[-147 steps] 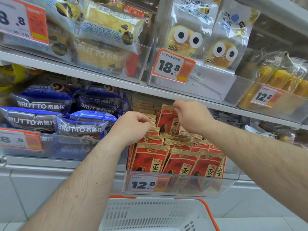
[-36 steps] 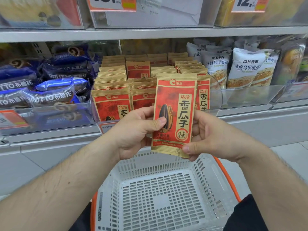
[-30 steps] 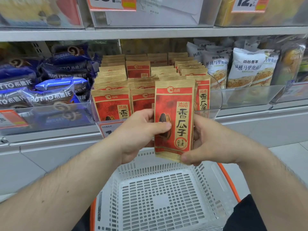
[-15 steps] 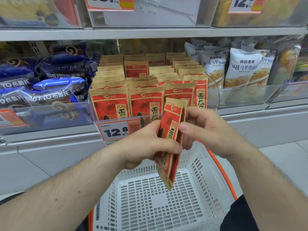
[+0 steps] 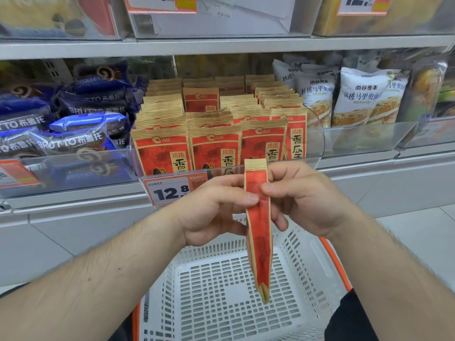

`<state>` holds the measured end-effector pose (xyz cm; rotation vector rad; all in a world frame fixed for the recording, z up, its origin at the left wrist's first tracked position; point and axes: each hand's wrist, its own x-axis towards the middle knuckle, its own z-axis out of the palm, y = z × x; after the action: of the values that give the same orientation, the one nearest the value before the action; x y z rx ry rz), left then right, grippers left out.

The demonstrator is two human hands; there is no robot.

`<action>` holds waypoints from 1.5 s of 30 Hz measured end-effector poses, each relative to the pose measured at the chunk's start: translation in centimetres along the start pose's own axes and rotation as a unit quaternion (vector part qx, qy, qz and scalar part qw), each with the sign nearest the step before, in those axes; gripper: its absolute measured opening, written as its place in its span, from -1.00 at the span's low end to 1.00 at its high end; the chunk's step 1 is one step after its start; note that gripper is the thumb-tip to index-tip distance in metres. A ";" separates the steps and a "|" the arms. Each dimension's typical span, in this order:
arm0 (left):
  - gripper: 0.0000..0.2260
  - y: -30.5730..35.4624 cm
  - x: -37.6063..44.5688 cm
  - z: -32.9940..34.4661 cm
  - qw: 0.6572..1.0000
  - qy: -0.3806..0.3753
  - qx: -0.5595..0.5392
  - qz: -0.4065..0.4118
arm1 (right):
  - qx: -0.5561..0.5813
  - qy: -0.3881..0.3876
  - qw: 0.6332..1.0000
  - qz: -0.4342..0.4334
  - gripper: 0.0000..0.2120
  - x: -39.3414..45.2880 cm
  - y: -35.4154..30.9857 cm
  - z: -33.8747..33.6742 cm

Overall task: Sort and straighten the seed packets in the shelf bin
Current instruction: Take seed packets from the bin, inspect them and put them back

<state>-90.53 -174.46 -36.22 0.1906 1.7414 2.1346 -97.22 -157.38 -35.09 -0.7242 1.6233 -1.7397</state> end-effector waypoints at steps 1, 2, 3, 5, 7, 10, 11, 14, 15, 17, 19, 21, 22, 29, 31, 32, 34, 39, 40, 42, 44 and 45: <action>-0.82 -0.1 0.0 -0.1 1.000 -0.009 -0.006 -0.002 | 0.011 -0.007 1.000 0.002 -0.65 0.0 0.0 0.0; -0.82 -0.1 0.1 -0.1 1.000 -0.014 -0.009 -0.004 | 0.020 -0.013 1.000 0.005 -0.65 0.0 0.1 0.1; -0.82 -0.2 0.2 -0.2 1.000 -0.017 -0.011 -0.004 | 0.028 -0.017 0.999 0.006 -0.66 0.0 0.1 0.1; -0.83 -0.2 0.3 -0.1 1.000 -0.023 -0.016 -0.002 | 0.036 -0.021 0.999 0.006 -0.71 0.0 0.1 0.1; -0.82 -0.3 0.4 -0.1 1.000 -0.021 -0.022 -0.006 | 0.033 -0.018 0.999 0.009 -0.70 0.0 0.2 0.0; -0.80 -1.4 0.8 0.1 0.999 0.015 -0.027 -0.039 | -0.038 0.006 0.999 0.019 -0.72 -0.1 0.6 0.0; -0.81 -2.0 1.0 0.4 0.997 0.033 -0.025 -0.058 | -0.077 0.018 0.996 0.026 -0.76 -0.3 0.9 0.0; -0.82 -3.7 1.4 1.4 0.988 0.077 -0.030 -0.127 | -0.170 0.039 0.982 0.078 -0.79 -1.6 1.7 -0.4; -0.82 -4.2 1.6 1.7 0.984 0.090 -0.039 -0.145 | -0.190 0.031 0.976 0.104 -0.78 -2.2 1.8 -0.6; -0.84 -5.0 1.9 2.2 0.975 0.119 -0.076 -0.170 | -0.221 -0.011 0.960 0.169 -0.80 -3.4 1.9 -1.0; -0.87 -5.4 2.2 2.5 0.966 0.142 -0.109 -0.188 | -0.248 -0.059 0.939 0.230 -0.83 -4.5 1.7 -1.2; -0.88 -5.7 2.5 2.7 0.962 0.149 -0.118 -0.195 | -0.269 -0.084 0.921 0.267 -0.82 -5.2 1.8 -1.2; -0.88 -5.8 2.5 2.8 0.961 0.148 -0.124 -0.197 | -0.277 -0.090 0.916 0.275 -0.80 -5.4 1.9 -1.2; -0.79 -6.2 2.3 3.4 0.966 0.111 -0.138 -0.188 | -0.272 -0.106 0.924 0.247 -0.76 -5.9 1.8 -1.1; -0.75 -6.3 1.8 3.7 0.976 0.053 -0.084 -0.192 | -0.269 -0.092 0.928 0.239 -0.75 -5.8 1.9 -1.2; -0.69 -6.4 1.5 3.7 0.980 0.022 -0.057 -0.190 | -0.265 -0.089 0.930 0.237 -0.77 -5.7 1.9 -1.3; -0.50 -6.7 1.2 3.6 0.983 -0.023 -0.036 -0.181 | -0.250 -0.087 0.935 0.238 -0.79 -5.7 1.7 -1.6; -0.51 -6.7 1.0 2.6 0.982 -0.088 -0.085 -0.144 | -0.215 -0.102 0.945 0.226 -0.79 -5.2 1.6 -1.4; -0.56 -6.7 1.1 2.5 0.982 -0.091 -0.085 -0.139 | -0.214 -0.104 0.946 0.221 -0.78 -5.1 1.6 -1.3; -0.66 -6.8 1.1 2.2 0.982 -0.098 -0.093 -0.129 | -0.213 -0.107 0.947 0.215 -0.75 -4.8 1.6 -1.2; -0.71 -6.8 1.2 2.1 0.982 -0.099 -0.102 -0.122 | -0.209 -0.108 0.948 0.216 -0.76 -4.7 1.5 -1.2; -0.69 -6.9 1.2 2.0 0.982 -0.100 -0.106 -0.120 | -0.210 -0.107 0.947 0.217 -0.77 -4.6 1.4 -1.2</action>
<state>-89.58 -171.09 -42.57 0.1248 1.3427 2.0283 -95.03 -153.15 -36.46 -0.6550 1.8478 -0.9829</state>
